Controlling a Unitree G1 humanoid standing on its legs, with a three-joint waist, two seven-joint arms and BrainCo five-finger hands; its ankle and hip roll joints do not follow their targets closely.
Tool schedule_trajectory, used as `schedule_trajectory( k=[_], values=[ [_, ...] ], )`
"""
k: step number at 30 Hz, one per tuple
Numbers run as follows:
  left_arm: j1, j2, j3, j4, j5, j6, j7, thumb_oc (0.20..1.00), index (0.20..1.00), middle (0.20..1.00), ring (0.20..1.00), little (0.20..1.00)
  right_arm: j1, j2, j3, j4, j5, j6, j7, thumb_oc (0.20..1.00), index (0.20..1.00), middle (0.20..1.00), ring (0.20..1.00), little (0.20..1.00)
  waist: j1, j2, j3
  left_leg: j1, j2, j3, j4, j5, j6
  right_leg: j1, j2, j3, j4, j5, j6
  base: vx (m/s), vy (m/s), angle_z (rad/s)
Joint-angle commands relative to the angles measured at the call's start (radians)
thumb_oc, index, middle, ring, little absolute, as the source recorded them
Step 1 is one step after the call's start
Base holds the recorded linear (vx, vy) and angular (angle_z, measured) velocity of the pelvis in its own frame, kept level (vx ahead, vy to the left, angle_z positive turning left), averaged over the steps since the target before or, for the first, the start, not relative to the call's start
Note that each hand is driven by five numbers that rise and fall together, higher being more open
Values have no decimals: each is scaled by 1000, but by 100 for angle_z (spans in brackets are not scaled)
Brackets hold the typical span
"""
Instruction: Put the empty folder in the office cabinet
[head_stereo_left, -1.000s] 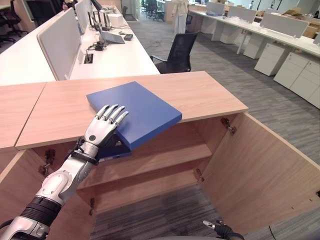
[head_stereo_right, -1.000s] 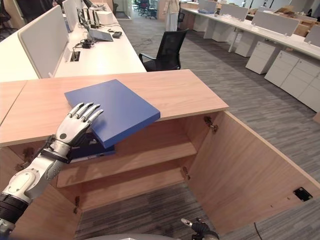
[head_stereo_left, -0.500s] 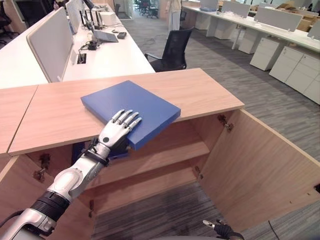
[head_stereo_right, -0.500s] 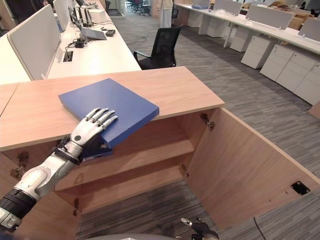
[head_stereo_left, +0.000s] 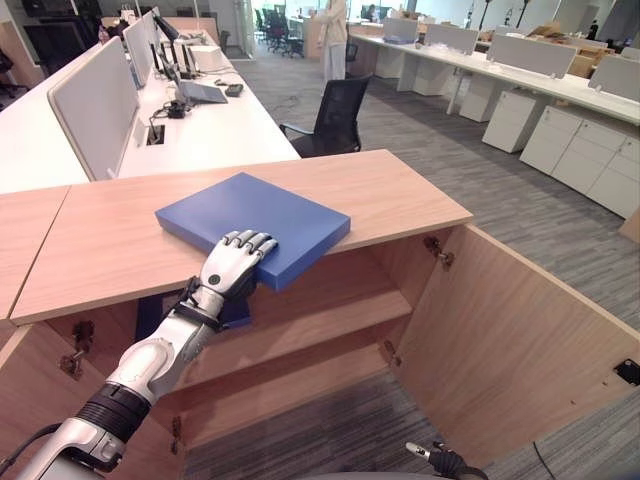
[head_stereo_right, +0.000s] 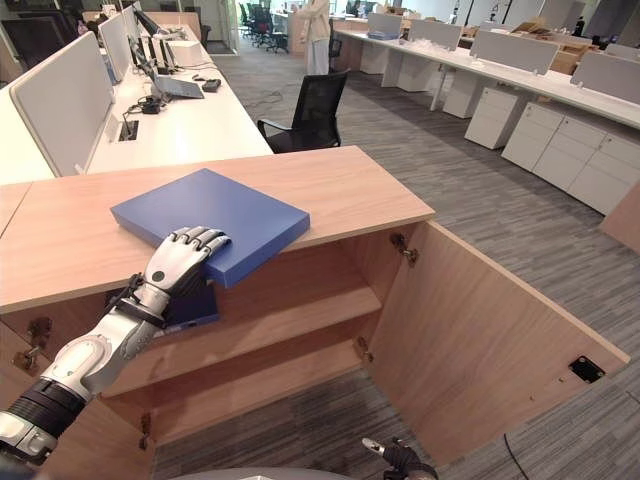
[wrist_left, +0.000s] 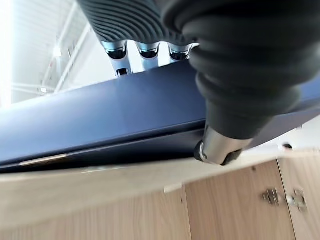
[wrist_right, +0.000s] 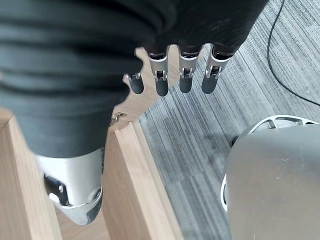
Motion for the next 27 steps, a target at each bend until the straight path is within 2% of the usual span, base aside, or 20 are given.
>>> schedule_trajectory(
  k=[1, 5, 7, 8, 9, 10, 11, 12, 13, 16, 17, 20, 27],
  values=[
    [-1, 13, 97, -6, -8, 40, -7, 200, 200, 200, 200, 200, -30, 35, 11, 27, -23, -12, -9, 1000, 1000, 1000, 1000, 1000, -3, -50, 1, 33, -29, -48, -56, -51, 5, 205, -14, -11, -223, 146, 106, 0, 0, 0],
    [70, -73, 183, -89, -87, 29, -14, 200, 200, 200, 200, 200, -39, 51, 14, 0, 10, -15, 4, 1000, 1000, 1000, 1000, 1000, 6, -55, 8, 31, -27, -55, -56, -48, 4, 208, -13, -19, -224, 143, 103, 0, 0, 0],
    [102, -147, 216, -160, -199, -9, -25, 200, 200, 200, 200, 200, -58, 72, 18, -46, 75, -25, 20, 1000, 1000, 1000, 1000, 1000, 16, -61, 13, 26, -29, -61, -55, -46, 2, 209, -13, -27, -225, 140, 101, -15, -30, 4],
    [143, -201, 222, -236, -350, -59, -82, 200, 200, 200, 200, 200, -68, 80, 26, -93, 123, -33, 29, 1000, 1000, 1000, 1000, 1000, 23, -63, 20, 21, -29, -67, -54, -43, 2, 207, -14, -33, -226, 139, 98, -17, -20, 4],
    [149, -199, 228, -246, -358, -58, -91, 200, 200, 200, 200, 200, -65, 78, 28, -95, 125, -32, 29, 1000, 1000, 1000, 1000, 1000, 21, -61, 19, 21, -29, -67, -54, -43, 2, 207, -14, -33, -226, 139, 98, -46, -22, 5],
    [232, -278, 213, -339, -699, -120, -218, 200, 200, 200, 200, 200, -86, 75, 25, -158, 172, -45, 24, 1000, 1000, 1000, 1000, 1000, 36, -64, 33, 14, -30, -70, -50, -39, 3, 205, -15, -43, -225, 140, 96, -32, -10, 5],
    [240, -275, 220, -352, -715, -115, -232, 200, 200, 200, 200, 200, -83, 72, 27, -161, 173, -43, 24, 1000, 1000, 1000, 1000, 1000, 35, -61, 32, 14, -29, -70, -49, -40, 3, 205, -15, -43, -225, 140, 96, -52, -11, 6],
    [292, -304, 205, -394, -962, -126, -328, 200, 200, 200, 200, 200, -91, 65, 30, -195, 196, -43, 26, 1000, 1000, 1000, 1000, 1000, 39, -60, 38, 11, -30, -72, -48, -38, 5, 203, -15, -46, -223, 141, 95, -62, 7, 14],
    [361, -325, 173, -434, -1319, -104, -473, 200, 200, 200, 200, 200, -114, 50, 35, -269, 231, -51, 36, 1000, 1000, 1000, 1000, 1000, 44, -52, 47, 6, -31, -70, -47, -33, 7, 197, -16, -52, -219, 145, 94, -76, 15, 18],
    [442, -313, 190, -506, -1572, -58, -564, 200, 200, 200, 200, 200, -106, 35, 33, -417, 292, -47, 71, 1000, 1000, 1000, 1000, 1000, 51, -44, 57, 4, -32, -71, -44, -32, 11, 194, -19, -57, -216, 151, 95, -35, 13, 18],
    [446, -312, 192, -509, -1575, -56, -565, 200, 200, 200, 200, 200, -102, 34, 35, -421, 292, -45, 69, 1000, 1000, 1000, 1000, 1000, 51, -44, 56, 4, -32, -71, -44, -32, 11, 194, -19, -57, -216, 151, 95, 0, 0, 0],
    [551, -302, 254, -583, -1677, -39, -599, 200, 200, 200, 200, 200, -53, -8, 27, -661, 331, -73, 87, 1000, 1000, 1000, 1000, 1000, 60, -44, 66, 0, -34, -77, -45, -32, 12, 193, -20, -65, -216, 152, 96, 0, 0, 0],
    [610, -328, 321, -624, -1677, -57, -584, 200, 200, 200, 200, 200, -2, -65, -19, -880, 339, -97, 94, 1000, 1000, 1000, 1000, 1000, 73, -49, 74, -12, -37, -93, -40, -30, 13, 192, -24, -82, -214, 151, 98, -12, -1, 8]
  ],
)
